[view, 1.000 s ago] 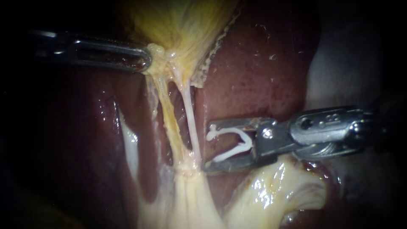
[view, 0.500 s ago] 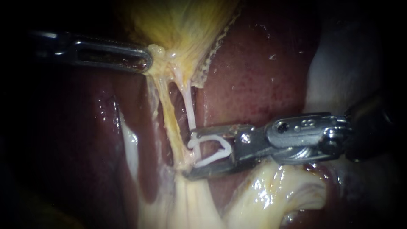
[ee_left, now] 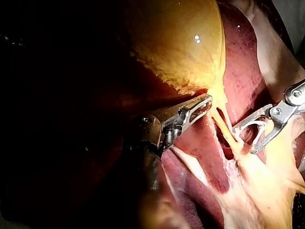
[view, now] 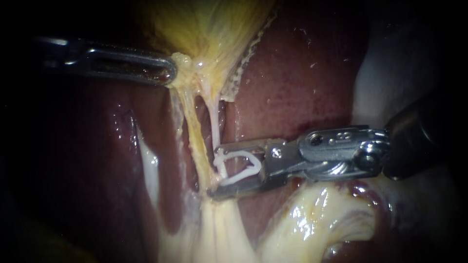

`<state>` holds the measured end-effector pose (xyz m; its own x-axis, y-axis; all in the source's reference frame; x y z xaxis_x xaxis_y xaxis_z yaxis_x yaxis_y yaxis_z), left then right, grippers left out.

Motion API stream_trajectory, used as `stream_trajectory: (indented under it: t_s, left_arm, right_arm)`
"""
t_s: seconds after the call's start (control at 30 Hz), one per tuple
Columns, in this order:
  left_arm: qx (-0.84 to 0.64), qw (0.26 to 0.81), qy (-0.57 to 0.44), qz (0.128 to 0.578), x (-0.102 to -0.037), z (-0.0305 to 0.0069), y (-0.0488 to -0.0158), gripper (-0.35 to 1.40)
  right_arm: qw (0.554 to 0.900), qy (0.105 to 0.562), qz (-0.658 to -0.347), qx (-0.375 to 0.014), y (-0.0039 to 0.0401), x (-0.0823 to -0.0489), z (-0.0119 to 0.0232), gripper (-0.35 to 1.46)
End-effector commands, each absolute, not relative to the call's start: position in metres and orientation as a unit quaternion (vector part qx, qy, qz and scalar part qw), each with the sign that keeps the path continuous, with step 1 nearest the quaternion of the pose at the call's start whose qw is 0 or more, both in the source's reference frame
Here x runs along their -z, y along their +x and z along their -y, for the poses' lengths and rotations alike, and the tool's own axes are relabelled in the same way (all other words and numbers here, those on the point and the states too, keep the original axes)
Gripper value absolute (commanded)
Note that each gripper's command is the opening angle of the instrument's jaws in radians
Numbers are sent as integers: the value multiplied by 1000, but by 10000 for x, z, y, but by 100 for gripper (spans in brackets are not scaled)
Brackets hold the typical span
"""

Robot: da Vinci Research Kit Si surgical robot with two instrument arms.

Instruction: Clipping first clip left tube

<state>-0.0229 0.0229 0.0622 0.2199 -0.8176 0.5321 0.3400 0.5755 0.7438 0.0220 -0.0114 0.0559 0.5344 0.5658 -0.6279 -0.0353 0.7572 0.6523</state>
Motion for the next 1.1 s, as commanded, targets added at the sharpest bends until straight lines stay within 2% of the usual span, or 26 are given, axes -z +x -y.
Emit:
stream_trajectory:
  t_s: [0.03, 0.27, 0.47, 0.73, 1.1]
  left_arm:
    - [390, 742, 245, 488, -622, -229, -229, -35]
    - [390, 742, 245, 488, -622, -229, -229, -35]
    - [390, 742, 245, 488, -622, -228, -229, -35]
    - [390, 742, 245, 488, -622, -228, -229, -35]
    - [390, 742, 245, 488, -622, -228, -230, -35]
  right_arm:
    - [823, 299, -446, -184, 220, -560, 114, 45]
    - [823, 300, -445, -186, 220, -566, 113, 45]
    - [821, 306, -446, -182, 209, -553, 113, 45]
    - [801, 334, -467, -169, 209, -540, 115, 45]
    - [785, 354, -478, -173, 217, -552, 116, 43]
